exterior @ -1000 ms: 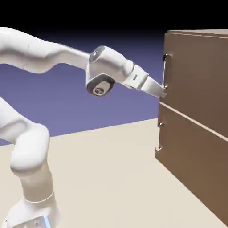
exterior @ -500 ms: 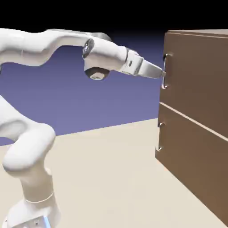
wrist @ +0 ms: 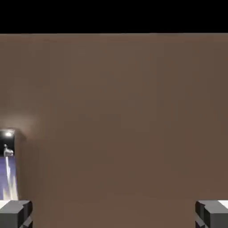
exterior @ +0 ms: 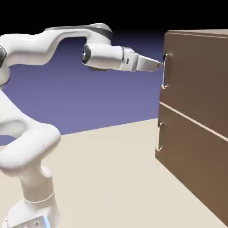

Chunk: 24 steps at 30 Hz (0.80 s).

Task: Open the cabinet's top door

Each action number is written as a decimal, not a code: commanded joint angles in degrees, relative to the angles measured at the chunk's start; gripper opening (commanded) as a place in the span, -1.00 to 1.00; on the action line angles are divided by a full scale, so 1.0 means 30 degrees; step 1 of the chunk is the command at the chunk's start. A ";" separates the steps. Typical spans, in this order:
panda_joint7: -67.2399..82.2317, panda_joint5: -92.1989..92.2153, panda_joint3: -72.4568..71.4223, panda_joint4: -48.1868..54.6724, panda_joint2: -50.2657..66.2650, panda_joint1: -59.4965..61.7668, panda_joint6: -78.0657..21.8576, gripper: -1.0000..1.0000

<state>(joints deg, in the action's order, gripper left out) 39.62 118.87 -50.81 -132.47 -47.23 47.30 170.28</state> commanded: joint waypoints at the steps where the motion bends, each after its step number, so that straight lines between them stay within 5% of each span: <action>1: 0.0574 0.0832 -0.0356 0.0200 -0.0102 0.0336 -0.0026 1.00; 19: 1.0804 1.5648 -0.6689 0.3755 -0.1918 0.6317 -0.0491 1.00; 24: 1.0728 1.5695 -0.8412 0.5920 -0.1435 0.9061 -0.0542 1.00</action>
<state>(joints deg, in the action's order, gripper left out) 71.80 165.96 -76.05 -114.71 -51.54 74.48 168.65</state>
